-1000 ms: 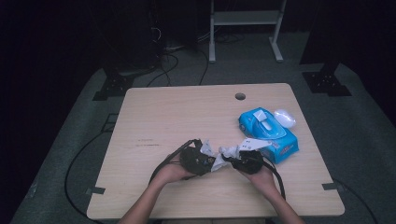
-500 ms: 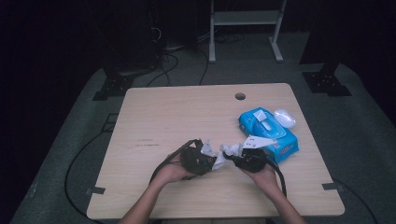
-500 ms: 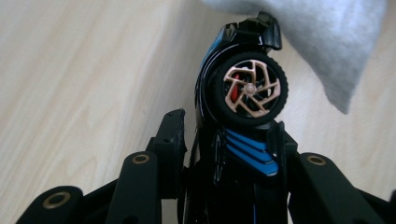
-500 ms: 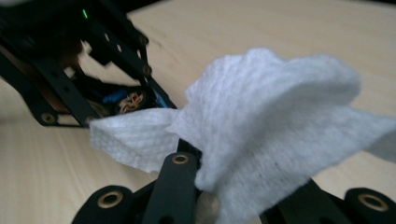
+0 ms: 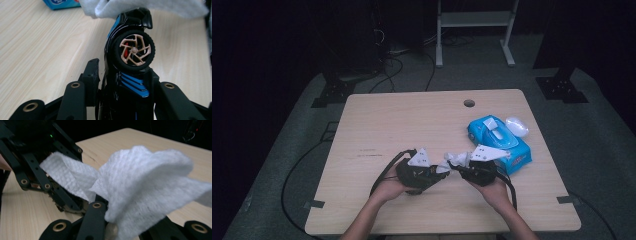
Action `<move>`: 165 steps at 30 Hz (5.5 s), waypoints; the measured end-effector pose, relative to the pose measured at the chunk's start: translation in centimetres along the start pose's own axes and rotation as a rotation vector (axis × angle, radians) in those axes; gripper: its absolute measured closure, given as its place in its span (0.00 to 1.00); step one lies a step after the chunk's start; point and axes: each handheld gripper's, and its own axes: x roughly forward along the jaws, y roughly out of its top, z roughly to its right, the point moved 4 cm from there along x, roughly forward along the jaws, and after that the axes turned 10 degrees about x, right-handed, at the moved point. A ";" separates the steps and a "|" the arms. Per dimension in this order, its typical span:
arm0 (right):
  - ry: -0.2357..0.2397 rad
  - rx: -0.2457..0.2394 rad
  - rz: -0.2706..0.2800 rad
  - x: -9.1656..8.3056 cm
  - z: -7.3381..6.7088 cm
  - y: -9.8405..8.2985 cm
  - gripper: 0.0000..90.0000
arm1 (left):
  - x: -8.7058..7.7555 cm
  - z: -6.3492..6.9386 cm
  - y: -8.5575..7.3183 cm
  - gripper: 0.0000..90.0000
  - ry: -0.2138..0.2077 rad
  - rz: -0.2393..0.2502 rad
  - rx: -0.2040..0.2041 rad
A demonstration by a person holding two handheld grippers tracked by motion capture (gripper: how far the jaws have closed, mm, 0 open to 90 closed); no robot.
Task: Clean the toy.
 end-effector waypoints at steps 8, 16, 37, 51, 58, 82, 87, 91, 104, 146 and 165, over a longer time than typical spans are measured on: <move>0.036 -0.070 0.039 -0.1 -2.3 1.4 0.89 | 0.7 0.3 0.0 0.65 -0.005 -0.014 0.017; -0.003 -0.010 0.008 -0.1 -0.2 0.1 0.89 | 0.1 0.0 0.0 0.65 0.010 -0.003 0.008; -0.017 0.013 0.027 0.2 -0.2 -0.3 0.89 | -0.9 -0.9 -0.2 0.65 0.030 0.056 -0.040; -0.018 0.053 -0.009 1.0 0.2 -1.4 0.89 | -1.0 -0.9 -0.2 0.65 0.031 0.064 -0.043; -0.007 0.040 0.045 0.2 -0.2 -0.2 0.89 | -0.7 -0.8 -0.1 0.65 0.026 0.056 -0.031; 0.000 0.038 0.062 -0.2 -0.6 0.2 0.89 | -0.7 -0.8 0.0 0.65 0.027 0.067 -0.038; -0.011 0.055 0.020 0.5 0.0 -0.8 0.89 | -0.8 -0.9 -0.1 0.65 0.027 0.061 -0.034; -0.004 0.042 0.054 0.0 -0.4 0.1 0.89 | -0.7 -0.8 0.1 0.65 0.038 0.072 -0.036; -0.008 0.037 0.055 -0.2 -0.4 0.2 0.89 | -0.5 -0.5 0.3 0.65 0.039 0.059 -0.016; 0.002 0.097 -0.022 0.6 0.5 -1.3 0.89 | -0.7 -0.4 0.9 0.69 0.030 0.091 -0.009; 0.070 -0.005 0.028 0.8 -3.3 0.3 0.89 | -2.5 0.6 0.6 0.68 0.023 0.111 0.041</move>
